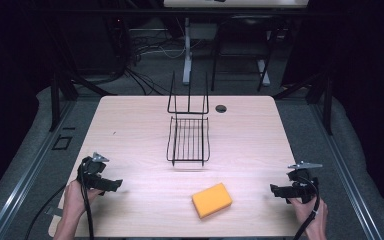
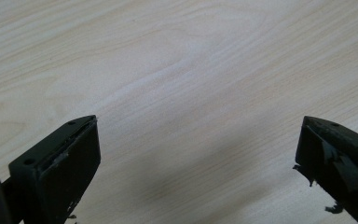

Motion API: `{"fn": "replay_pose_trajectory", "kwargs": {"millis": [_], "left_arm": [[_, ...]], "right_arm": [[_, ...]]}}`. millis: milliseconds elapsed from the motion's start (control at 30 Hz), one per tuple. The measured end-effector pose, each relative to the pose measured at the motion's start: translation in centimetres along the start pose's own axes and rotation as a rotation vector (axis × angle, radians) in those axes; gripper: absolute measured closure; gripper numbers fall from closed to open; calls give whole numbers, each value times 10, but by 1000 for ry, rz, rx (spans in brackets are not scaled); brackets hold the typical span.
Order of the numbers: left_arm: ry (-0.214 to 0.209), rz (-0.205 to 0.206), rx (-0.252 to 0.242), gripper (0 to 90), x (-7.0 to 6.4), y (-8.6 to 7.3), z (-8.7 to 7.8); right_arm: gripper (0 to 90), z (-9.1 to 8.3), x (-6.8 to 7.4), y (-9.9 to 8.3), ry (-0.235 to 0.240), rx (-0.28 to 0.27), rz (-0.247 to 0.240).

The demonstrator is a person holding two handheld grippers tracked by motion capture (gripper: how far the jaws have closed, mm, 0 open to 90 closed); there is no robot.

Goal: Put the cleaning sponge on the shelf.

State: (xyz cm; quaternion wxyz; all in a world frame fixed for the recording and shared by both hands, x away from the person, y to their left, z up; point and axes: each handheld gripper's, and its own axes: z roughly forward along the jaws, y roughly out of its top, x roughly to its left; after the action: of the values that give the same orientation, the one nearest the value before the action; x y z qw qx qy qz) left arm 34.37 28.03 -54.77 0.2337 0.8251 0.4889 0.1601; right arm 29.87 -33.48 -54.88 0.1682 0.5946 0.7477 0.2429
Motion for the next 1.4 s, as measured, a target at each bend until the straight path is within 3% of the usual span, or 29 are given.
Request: {"fn": "replay_pose_trajectory", "kwargs": {"millis": [300,433,467,500,600,733,767,867,1067,1167,1233,1400], "left_arm": [[-11,0,-28,0,-4,3,-6],[-19,23,-42,0,-11,8,-11],[-17,29,-51,0,-13,10,-12],[-18,38,-52,0,-15,11,-14],[-28,57,-57,0,-21,14,-16],[-47,76,-64,0,-28,17,-18],[-59,81,-72,0,-32,19,-20],[-67,88,-75,0,-36,20,-21],[-114,124,-81,0,-53,27,-23],[-119,129,-91,0,-57,29,-24],[-129,133,-96,0,-59,30,-25],[-157,146,-99,0,-70,35,-26]], "right_arm": [[0,0,1,1,11,11,-3],[0,-1,1,0,-8,31,-27],[0,3,2,-1,19,-3,7],[0,1,1,-1,10,16,-10],[0,1,1,-1,9,10,0],[0,1,4,0,11,11,-12],[0,0,3,1,-7,31,-31],[0,1,3,0,15,13,-12],[0,-1,2,1,4,27,-23],[1,1,3,0,18,10,-13],[1,0,3,1,1,28,-29],[1,-1,3,0,14,2,-11]]}}
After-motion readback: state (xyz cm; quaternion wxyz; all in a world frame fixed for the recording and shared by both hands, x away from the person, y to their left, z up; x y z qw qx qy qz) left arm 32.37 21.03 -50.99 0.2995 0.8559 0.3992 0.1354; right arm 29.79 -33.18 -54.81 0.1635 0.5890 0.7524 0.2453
